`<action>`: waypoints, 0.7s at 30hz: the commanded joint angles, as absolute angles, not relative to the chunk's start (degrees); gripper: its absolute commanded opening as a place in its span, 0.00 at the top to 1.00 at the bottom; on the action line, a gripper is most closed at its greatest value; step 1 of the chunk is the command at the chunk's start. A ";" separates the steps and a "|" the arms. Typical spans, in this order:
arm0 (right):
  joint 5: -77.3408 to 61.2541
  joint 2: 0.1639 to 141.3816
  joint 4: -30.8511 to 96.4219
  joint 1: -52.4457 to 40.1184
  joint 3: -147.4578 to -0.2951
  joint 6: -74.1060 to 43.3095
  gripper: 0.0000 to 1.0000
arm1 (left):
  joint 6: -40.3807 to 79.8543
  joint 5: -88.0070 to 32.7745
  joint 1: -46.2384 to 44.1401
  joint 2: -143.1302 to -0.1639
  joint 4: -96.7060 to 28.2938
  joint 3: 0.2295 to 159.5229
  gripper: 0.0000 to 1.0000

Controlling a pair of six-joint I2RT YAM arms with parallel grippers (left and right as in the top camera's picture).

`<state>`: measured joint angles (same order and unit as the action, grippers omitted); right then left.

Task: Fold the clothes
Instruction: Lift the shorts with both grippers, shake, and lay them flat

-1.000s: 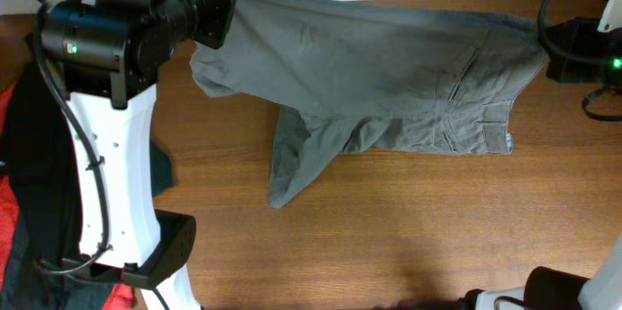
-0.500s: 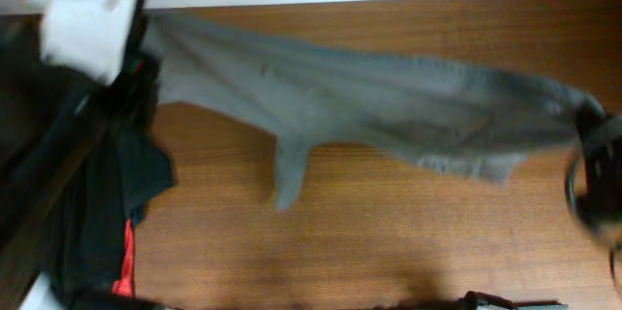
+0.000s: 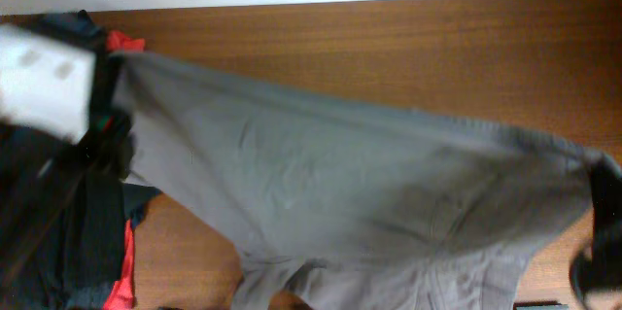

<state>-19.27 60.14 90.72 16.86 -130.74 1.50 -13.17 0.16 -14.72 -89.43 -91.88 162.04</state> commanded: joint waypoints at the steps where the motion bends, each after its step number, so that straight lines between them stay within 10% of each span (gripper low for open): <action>1: -12.88 68.66 89.78 17.69 -126.67 1.06 0.96 | -12.03 4.51 -14.20 -97.80 -90.91 158.28 1.00; 21: -18.48 130.15 52.07 13.72 -117.47 2.24 0.96 | -10.28 4.36 -14.20 -150.23 -57.63 156.31 1.00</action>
